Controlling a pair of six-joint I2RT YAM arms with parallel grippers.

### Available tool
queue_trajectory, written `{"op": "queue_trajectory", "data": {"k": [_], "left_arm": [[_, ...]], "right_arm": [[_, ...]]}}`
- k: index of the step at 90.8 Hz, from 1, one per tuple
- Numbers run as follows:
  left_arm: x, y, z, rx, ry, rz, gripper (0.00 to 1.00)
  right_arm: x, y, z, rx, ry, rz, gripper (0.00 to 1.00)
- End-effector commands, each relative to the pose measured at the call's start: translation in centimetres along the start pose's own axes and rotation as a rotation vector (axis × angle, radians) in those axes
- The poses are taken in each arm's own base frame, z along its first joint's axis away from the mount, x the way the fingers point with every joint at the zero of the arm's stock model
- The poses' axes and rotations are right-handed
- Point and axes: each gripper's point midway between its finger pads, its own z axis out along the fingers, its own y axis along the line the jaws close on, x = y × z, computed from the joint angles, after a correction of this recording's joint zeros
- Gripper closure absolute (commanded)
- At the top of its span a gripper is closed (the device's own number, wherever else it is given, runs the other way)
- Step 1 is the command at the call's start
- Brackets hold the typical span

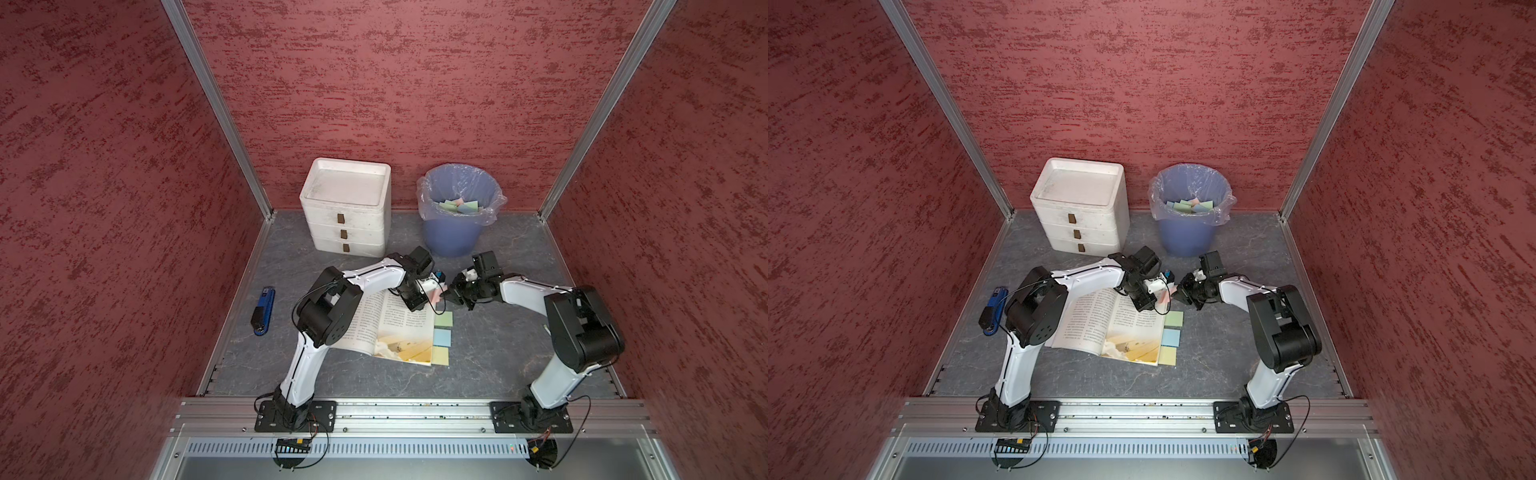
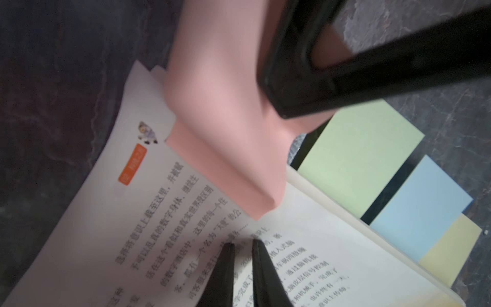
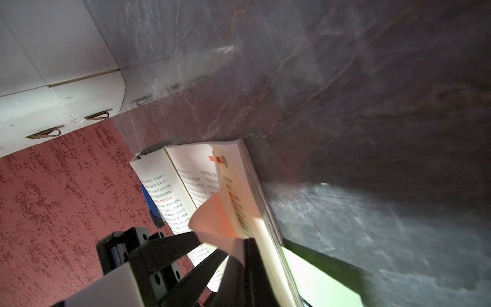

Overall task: Peel off the used sticky note
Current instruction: Tear off the note from the book, then place the note in the trash bin.

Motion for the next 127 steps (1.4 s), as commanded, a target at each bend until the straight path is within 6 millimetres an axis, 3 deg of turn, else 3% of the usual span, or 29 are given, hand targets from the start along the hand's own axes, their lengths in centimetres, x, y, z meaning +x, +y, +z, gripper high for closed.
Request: {"op": "queue_trajectory", "data": {"k": [1, 29, 83, 104, 118, 127], "left_arm": [[2.2, 0.1, 2.1, -0.009, 0.073, 0.009, 0.84], [2.8, 0.1, 2.4, -0.015, 0.084, 0.016, 0.84], [3.1, 0.2, 2.4, -0.022, 0.086, 0.031, 0.85], [2.5, 0.2, 1.7, 0.001, 0.058, 0.009, 0.86], [1.7, 0.1, 0.3, 0.05, 0.022, -0.022, 0.85], [0.9, -0.2, -1.7, 0.107, -0.016, -0.059, 0.84]], "right_arm": [[0.4, 0.2, 0.1, -0.039, 0.036, 0.033, 1.0], [0.0, 2.2, -0.4, -0.122, 0.062, 0.105, 1.0], [-3.0, 2.3, -2.0, -0.088, -0.002, 0.152, 1.0], [-4.1, 3.3, -6.3, -0.063, -0.117, 0.082, 1.0], [-2.8, 3.6, -8.9, -0.031, -0.148, 0.009, 1.0], [-1.3, 4.6, -11.3, -0.031, -0.173, -0.086, 1.0]]}}
